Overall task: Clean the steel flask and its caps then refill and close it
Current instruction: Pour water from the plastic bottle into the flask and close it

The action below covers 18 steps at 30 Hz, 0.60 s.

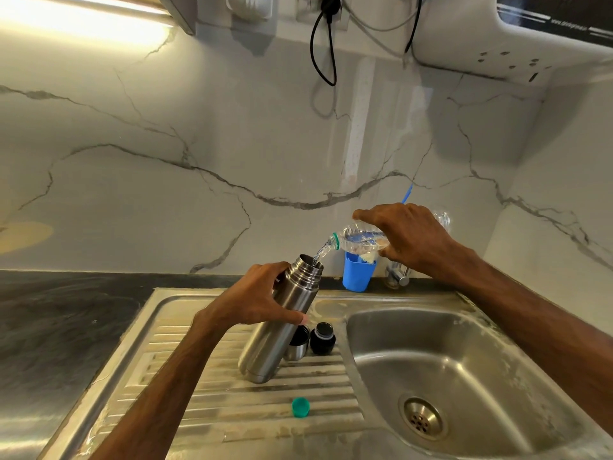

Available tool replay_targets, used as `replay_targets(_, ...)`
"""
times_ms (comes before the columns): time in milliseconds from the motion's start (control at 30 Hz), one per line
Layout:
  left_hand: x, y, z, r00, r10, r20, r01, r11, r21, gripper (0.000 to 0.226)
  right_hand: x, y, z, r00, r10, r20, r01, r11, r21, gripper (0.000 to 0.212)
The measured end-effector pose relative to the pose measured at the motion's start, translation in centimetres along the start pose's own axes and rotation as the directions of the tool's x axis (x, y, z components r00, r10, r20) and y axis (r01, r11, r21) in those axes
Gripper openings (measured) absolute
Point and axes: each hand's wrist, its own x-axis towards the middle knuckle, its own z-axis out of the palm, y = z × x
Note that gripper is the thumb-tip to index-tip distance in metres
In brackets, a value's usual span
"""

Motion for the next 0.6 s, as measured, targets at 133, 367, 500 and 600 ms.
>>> replay_targets(133, -0.03, 0.00, -0.02, 1.000, 0.008, 0.001, -0.008, 1.000, 0.001, 0.081, 0.17, -0.05, -0.02, 1.000, -0.003, -0.011, 0.003, 1.000, -0.009, 0.075)
replay_targets(367, -0.02, 0.03, -0.10, 1.000, 0.019, 0.006, -0.019, 1.000, -0.005, 0.081, 0.35, -0.21, -0.24, 0.999, -0.016, -0.038, 0.014, 0.999, -0.042, 0.075)
replay_targets(500, 0.01, 0.06, -0.07, 1.000, 0.015, 0.002, -0.015, 1.000, -0.004, 0.080, 0.49, -0.19, -0.07, 0.999, -0.024, -0.039, 0.022, 0.998, -0.050, 0.075)
replay_targets(600, -0.04, 0.10, -0.07, 1.000, 0.016, 0.004, -0.016, 1.000, -0.009, 0.081, 0.63, -0.21, -0.06, 0.998, -0.033, -0.056, 0.031, 0.999, -0.044, 0.074)
